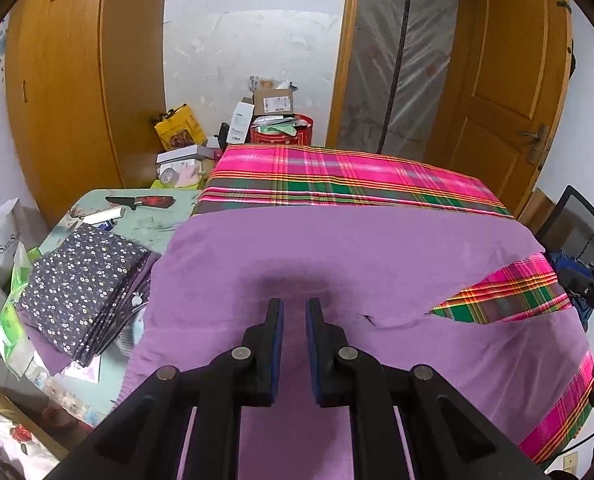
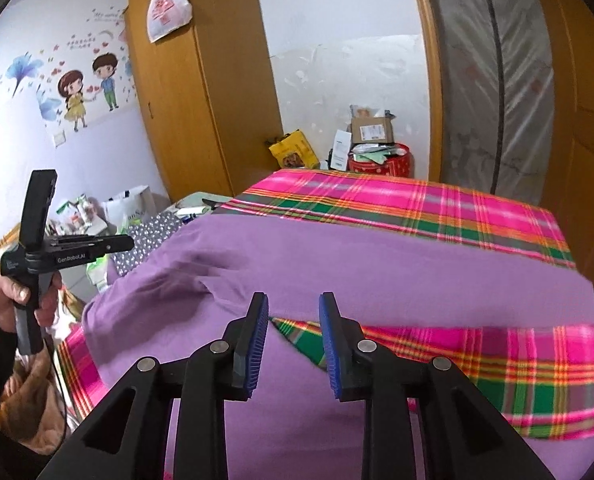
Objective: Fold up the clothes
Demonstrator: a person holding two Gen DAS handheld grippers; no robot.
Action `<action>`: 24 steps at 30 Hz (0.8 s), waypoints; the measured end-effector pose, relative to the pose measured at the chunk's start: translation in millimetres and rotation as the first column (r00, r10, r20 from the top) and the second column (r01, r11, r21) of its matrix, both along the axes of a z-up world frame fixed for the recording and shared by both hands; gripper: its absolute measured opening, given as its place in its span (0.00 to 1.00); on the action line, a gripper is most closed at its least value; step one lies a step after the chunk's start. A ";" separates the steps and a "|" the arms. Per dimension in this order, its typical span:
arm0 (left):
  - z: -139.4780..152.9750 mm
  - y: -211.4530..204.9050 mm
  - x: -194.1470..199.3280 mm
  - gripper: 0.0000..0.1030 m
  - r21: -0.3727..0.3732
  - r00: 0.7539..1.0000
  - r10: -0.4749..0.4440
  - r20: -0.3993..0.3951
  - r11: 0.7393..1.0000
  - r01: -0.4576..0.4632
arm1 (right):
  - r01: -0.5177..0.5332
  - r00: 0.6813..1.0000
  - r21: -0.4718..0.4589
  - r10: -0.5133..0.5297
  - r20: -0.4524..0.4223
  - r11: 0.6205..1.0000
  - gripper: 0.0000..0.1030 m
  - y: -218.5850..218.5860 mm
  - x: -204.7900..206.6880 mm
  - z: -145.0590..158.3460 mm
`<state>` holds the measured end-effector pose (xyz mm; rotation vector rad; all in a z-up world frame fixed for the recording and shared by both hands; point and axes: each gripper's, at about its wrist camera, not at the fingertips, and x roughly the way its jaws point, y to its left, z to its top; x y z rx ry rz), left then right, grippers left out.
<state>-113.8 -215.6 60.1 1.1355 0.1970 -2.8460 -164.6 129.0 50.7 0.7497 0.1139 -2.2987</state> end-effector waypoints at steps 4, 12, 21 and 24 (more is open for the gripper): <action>4.0 -7.0 -2.3 0.12 -0.007 1.000 0.011 0.001 1.000 -0.011 | -0.029 0.999 0.028 0.029 -0.012 0.999 0.26 -7.9 -7.4 7.1; 7.1 -26.8 -11.5 0.12 -0.006 0.999 0.049 0.007 0.999 -0.049 | -0.094 0.995 0.087 0.098 -0.037 0.992 0.26 -29.5 -24.3 17.3; -2.7 -57.1 -28.7 0.24 -0.003 0.998 0.055 0.039 0.998 -0.055 | -0.149 0.987 0.167 0.157 -0.036 0.975 0.26 -58.3 -53.4 14.6; -7.5 -68.0 -34.6 0.30 -0.004 0.997 0.052 0.053 0.999 -0.052 | -0.169 0.984 0.199 0.177 -0.022 0.965 0.27 -66.7 -67.3 9.1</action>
